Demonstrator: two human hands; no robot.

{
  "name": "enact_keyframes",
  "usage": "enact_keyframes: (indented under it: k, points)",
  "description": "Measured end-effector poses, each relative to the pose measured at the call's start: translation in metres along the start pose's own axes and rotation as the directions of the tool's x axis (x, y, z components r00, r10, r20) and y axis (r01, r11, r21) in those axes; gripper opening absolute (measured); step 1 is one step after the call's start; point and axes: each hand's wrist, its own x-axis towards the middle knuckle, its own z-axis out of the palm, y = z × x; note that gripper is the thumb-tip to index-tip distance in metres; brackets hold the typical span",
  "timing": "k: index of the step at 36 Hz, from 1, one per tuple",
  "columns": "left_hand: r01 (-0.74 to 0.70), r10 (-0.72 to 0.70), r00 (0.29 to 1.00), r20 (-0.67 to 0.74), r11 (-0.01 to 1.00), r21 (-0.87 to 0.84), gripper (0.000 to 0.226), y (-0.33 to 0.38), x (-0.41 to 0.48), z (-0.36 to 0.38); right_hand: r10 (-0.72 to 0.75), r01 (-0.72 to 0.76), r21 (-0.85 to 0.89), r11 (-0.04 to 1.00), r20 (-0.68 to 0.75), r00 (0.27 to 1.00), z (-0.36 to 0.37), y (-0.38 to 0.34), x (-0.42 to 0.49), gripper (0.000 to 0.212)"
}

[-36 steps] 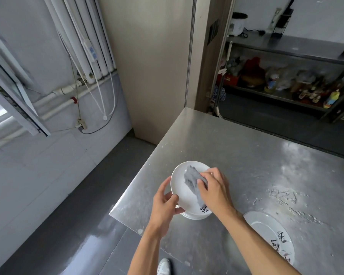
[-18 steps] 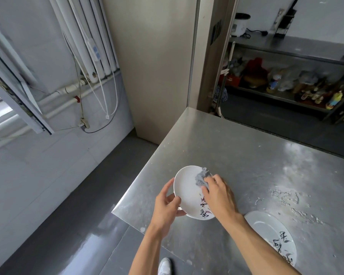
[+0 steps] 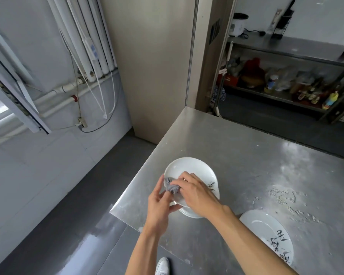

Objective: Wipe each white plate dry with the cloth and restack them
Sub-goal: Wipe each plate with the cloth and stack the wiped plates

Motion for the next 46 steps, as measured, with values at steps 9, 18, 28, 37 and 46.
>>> enact_keyframes:
  k: [9, 18, 28, 37, 46]
  points:
    - [-0.052, 0.048, 0.992, -0.114, 0.998, -0.041, 0.071, 0.01, 0.008, -0.03, 0.002, -0.004, -0.181, 0.983, -0.01, 1.0, -0.002, 0.015, -0.004, 0.054]
    - [-0.017, 0.013, 0.999, 0.048, 0.997, 0.076, 0.075, 0.013, -0.005, -0.027, 0.245, -0.3, -0.243, 0.923, -0.231, 0.942, -0.028, 0.021, 0.009, 0.027]
    - [-0.082, 0.069, 0.993, 0.1, 0.988, 0.128, 0.074, 0.022, -0.005, -0.014, 0.058, -0.063, -0.043, 0.997, -0.104, 0.993, -0.022, -0.014, 0.021, 0.046]
    - [-0.056, 0.052, 0.993, -0.105, 0.998, -0.028, 0.073, 0.022, 0.005, -0.035, -0.017, 0.019, -0.071, 0.997, 0.022, 1.0, -0.002, -0.002, 0.001, 0.044]
    - [-0.04, 0.041, 0.997, -0.063, 0.999, 0.019, 0.073, 0.024, 0.004, -0.032, 0.112, -0.126, -0.222, 0.967, -0.077, 0.991, -0.014, 0.019, 0.001, 0.039]
